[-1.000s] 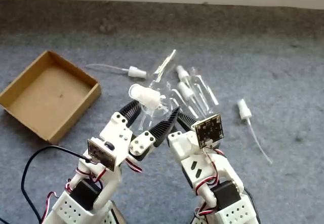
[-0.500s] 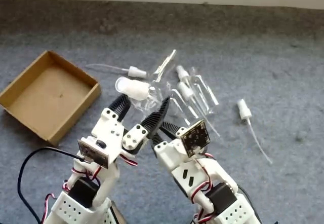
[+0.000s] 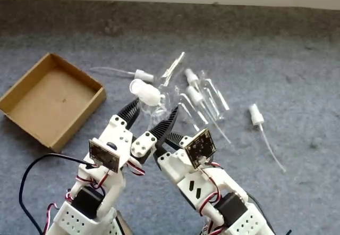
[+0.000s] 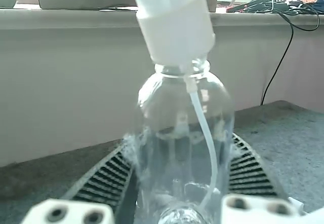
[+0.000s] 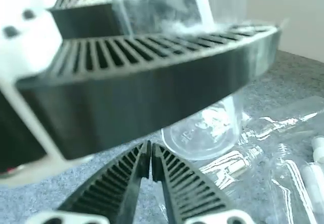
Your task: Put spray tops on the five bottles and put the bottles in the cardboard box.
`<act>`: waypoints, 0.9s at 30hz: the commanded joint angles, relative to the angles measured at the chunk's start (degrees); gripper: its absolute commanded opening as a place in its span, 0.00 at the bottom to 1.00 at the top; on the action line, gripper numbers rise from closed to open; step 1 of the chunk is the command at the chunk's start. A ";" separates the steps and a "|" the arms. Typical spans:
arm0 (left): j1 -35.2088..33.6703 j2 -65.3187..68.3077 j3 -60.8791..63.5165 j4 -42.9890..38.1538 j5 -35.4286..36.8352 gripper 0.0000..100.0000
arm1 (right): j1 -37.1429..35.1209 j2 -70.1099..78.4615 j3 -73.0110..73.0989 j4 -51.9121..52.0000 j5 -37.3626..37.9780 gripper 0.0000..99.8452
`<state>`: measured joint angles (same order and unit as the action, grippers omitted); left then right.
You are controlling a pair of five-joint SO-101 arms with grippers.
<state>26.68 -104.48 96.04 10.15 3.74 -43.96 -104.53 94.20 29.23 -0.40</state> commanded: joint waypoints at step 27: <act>1.45 -0.31 1.10 -0.97 -0.44 0.09 | 4.97 -0.66 -4.97 -1.19 -0.09 0.00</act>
<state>27.12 -104.22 96.04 10.15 3.65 -34.64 -104.53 94.11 29.23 -0.31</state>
